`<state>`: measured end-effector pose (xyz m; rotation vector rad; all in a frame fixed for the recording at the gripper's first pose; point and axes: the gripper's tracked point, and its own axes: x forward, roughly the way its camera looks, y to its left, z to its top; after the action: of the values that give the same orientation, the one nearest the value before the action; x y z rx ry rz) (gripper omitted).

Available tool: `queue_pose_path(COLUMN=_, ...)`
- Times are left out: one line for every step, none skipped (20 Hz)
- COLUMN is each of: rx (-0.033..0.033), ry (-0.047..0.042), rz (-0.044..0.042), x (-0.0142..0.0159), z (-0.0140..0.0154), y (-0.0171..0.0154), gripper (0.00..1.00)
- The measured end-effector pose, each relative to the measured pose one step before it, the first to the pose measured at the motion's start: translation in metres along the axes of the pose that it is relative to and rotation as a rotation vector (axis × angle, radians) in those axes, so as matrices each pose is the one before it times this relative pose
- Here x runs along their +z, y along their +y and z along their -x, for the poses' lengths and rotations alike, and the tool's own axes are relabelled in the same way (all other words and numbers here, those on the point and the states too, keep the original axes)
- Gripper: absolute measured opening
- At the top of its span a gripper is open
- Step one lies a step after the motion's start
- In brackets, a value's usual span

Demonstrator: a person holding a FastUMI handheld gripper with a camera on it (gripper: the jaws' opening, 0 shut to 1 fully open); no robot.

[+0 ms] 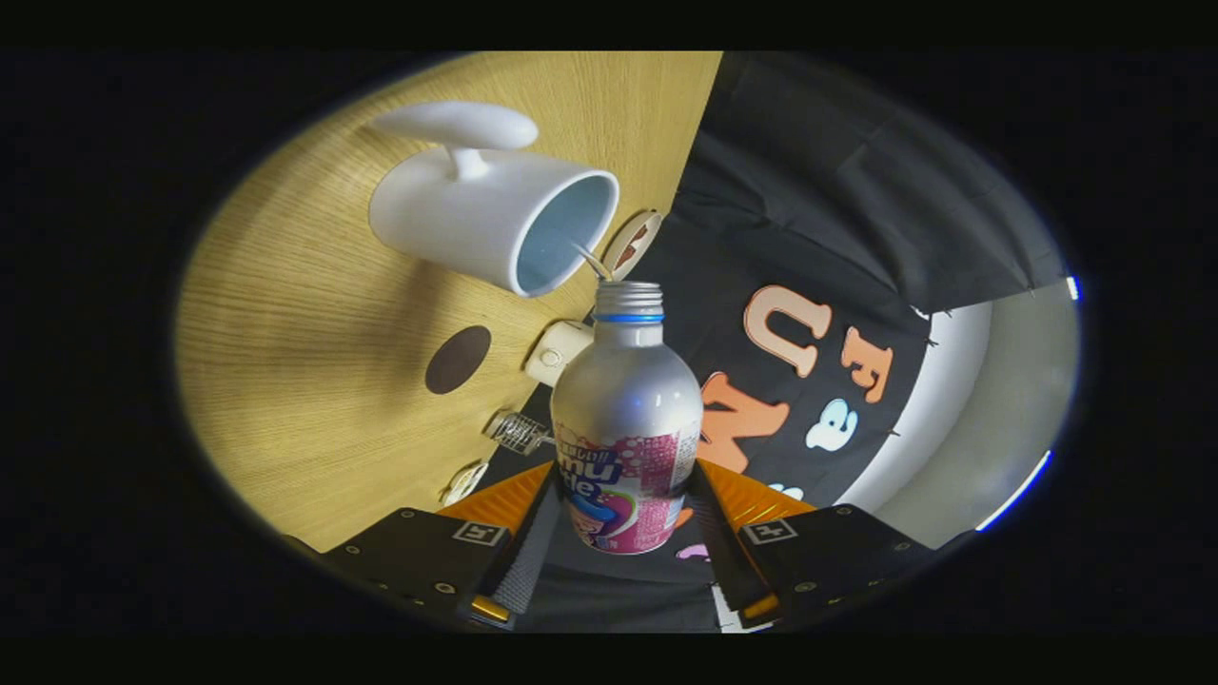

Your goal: Take the bottle from table, then pour the juice into the cup, finally place the bottle on the coaster

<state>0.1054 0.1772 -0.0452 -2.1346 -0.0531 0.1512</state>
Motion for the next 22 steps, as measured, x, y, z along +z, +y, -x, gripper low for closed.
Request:
queue_pose_path(rx=0.00071, ry=-0.00117, rz=0.00329, x=0.00064, z=-0.00018, y=-0.00107, gripper=0.75)
queue_pose_path(rx=0.00001, ry=-0.00087, rz=0.0053, x=0.00228, z=0.00006, y=-0.00045, gripper=0.75)
queue_pose_path(rx=0.00334, ry=-0.00059, rz=0.0046, x=0.00126, z=0.00143, y=-0.00092, gripper=0.75)
queue_pose_path(rx=0.00049, ry=-0.00091, rz=0.0078, x=0.00043, z=0.00165, y=0.00015, gripper=0.75)
queue_pose_path(rx=0.00144, ry=-0.00209, rz=0.00746, x=0.00078, z=-0.00012, y=0.00054, gripper=0.75)
queue_pose_path(rx=0.00284, ry=-0.00116, rz=0.00462, x=0.00047, z=0.00003, y=0.00024, gripper=0.75)
queue_pose_path(rx=0.00188, ry=-0.00019, rz=0.00579, x=0.00008, z=-0.00062, y=0.0001, gripper=0.75)
queue_pose_path(rx=0.00174, ry=0.00032, rz=0.00512, x=0.00135, z=0.00153, y=0.00012, gripper=0.75)
queue_pose_path(rx=0.00354, ry=0.0002, rz=0.00348, x=0.00001, z=0.00047, y=0.00129, gripper=0.75)
queue_pose_path(rx=-0.00019, ry=-0.00091, rz=0.00371, x=0.00034, z=-0.00033, y=-0.00073, gripper=0.75)
queue_pose_path(rx=0.0004, ry=0.00101, rz=0.00608, x=0.00025, z=-0.00075, y=-0.0021, gripper=0.75)
queue_pose_path(rx=-0.00052, ry=-0.00097, rz=0.00526, x=-0.00034, z=-0.00045, y=-0.0011, gripper=0.75)
queue_pose_path(rx=-0.00194, ry=-0.00174, rz=0.00655, x=-0.00007, z=-0.00029, y=-0.00028, gripper=0.75)
queue_pose_path(rx=-0.00275, ry=-0.00197, rz=0.00919, x=-0.00029, z=-0.00002, y=-0.00067, gripper=0.75)
queue_pose_path(rx=-0.00105, ry=-0.00203, rz=0.00904, x=0.00095, z=-0.00028, y=-0.00071, gripper=0.75)
queue_pose_path(rx=-0.00016, ry=-0.00327, rz=0.00836, x=0.0009, z=0.00045, y=-0.00044, gripper=0.75)
queue_pose_path(rx=-0.00054, ry=0.00004, rz=0.00527, x=0.00005, z=0.00005, y=-0.00155, gripper=0.75)
queue_pose_path(rx=-0.00074, ry=-0.00378, rz=0.00607, x=0.00079, z=0.00001, y=-0.00093, gripper=0.75)
queue_pose_path(rx=0.001, ry=-0.001, rz=0.0059, x=0.00028, z=0.00002, y=-0.00005, gripper=0.75)
queue_pose_path(rx=0.0038, ry=-0.0019, rz=0.00499, x=0.00014, z=-0.00062, y=0.00051, gripper=0.75)
queue_pose_path(rx=-0.00047, ry=-0.00141, rz=0.00532, x=0.00007, z=0.00009, y=-0.00051, gripper=0.75)
queue_pose_path(rx=0.00085, ry=-0.0003, rz=0.00491, x=0.00027, z=0.0002, y=0.0001, gripper=0.75)
